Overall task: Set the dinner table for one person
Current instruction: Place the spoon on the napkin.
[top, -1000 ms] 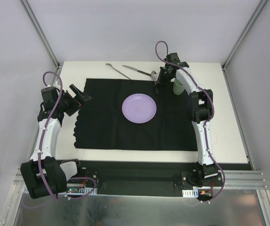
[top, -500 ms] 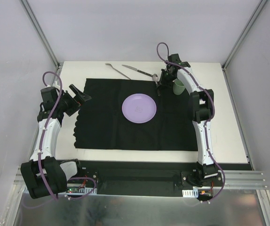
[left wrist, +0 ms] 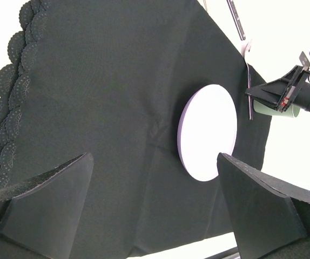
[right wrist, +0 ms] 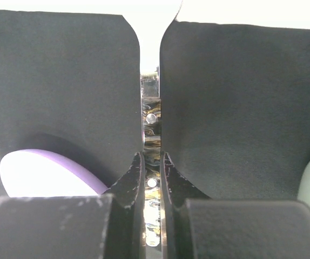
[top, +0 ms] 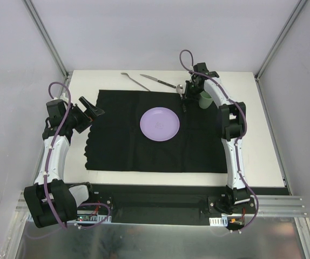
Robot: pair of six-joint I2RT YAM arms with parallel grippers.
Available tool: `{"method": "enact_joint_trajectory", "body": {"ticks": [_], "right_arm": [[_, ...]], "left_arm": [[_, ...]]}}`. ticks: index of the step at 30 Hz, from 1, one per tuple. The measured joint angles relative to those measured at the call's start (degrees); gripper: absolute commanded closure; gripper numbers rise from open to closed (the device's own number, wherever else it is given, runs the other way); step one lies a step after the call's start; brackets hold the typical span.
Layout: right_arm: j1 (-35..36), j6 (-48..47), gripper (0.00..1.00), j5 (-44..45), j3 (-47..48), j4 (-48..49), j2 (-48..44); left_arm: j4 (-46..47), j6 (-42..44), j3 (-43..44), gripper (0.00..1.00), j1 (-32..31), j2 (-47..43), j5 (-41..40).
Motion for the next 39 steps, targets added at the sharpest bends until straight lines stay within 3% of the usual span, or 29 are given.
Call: {"method": "enact_joint_trajectory", "body": {"ticks": [12, 39], "right_arm": [[-0.2, -0.1, 0.99, 1.9, 3.2, 1.2, 3.0], [-3.3, 0.6, 0.99, -6.6, 2.3, 9.3, 4.8]], "left_arm": [[0.0, 0.0, 0.0, 0.01, 0.0, 0.0, 0.0], [0.0, 0.0, 0.0, 0.01, 0.0, 2.6, 0.0]]}}
